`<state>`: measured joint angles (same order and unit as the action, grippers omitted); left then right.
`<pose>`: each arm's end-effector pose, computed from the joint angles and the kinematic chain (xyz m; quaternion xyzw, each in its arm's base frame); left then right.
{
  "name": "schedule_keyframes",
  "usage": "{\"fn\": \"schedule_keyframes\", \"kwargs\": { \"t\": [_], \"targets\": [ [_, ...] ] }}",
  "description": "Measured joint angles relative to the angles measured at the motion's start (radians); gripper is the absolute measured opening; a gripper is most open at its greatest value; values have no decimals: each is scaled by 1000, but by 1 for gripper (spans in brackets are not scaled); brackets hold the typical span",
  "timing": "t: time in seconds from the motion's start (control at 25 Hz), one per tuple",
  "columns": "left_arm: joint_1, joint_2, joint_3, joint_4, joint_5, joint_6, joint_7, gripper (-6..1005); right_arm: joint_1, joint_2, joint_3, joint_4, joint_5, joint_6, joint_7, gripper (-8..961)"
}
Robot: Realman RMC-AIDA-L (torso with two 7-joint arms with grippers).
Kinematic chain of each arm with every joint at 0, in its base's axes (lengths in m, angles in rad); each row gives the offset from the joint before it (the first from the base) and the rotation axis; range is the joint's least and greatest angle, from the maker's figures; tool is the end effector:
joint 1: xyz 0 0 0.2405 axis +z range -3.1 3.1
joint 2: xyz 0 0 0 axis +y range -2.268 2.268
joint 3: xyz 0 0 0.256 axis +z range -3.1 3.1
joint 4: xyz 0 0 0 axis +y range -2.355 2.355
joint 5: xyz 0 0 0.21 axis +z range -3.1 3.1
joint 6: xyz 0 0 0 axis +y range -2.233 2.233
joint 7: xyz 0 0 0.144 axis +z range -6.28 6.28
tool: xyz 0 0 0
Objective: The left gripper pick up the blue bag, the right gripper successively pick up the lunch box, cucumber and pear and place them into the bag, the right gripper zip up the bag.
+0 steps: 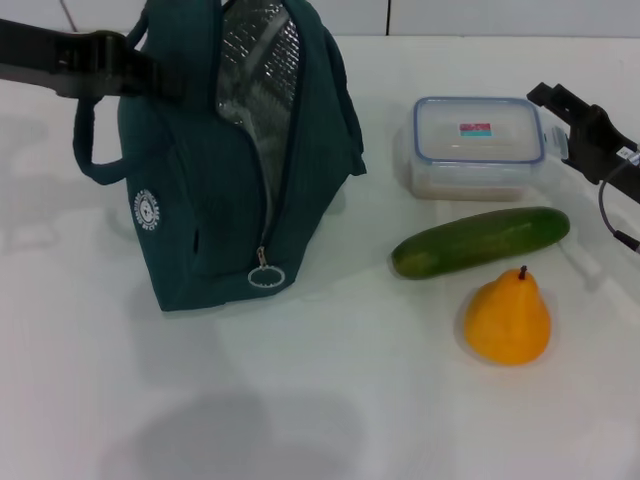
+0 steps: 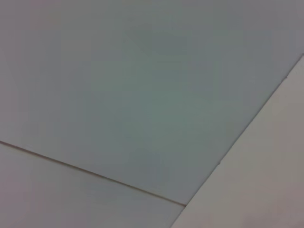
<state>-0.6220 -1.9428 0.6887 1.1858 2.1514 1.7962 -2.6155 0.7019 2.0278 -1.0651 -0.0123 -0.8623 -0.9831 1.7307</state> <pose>-0.2043 0.3642 0.1255 -0.8258 -0.5300 -0.1600 0.1078 0.2853 0.3924 -0.0359 -0.5761 0.6464 0.4481 0.2224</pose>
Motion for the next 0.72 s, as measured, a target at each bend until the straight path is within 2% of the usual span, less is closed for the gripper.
{"fn": "schedule_keyframes", "kwargs": {
  "t": [0.72],
  "targets": [
    [-2, -8, 6, 11, 1, 2, 3, 42, 19, 0, -4, 12, -5, -13, 26, 813]
  ]
}}
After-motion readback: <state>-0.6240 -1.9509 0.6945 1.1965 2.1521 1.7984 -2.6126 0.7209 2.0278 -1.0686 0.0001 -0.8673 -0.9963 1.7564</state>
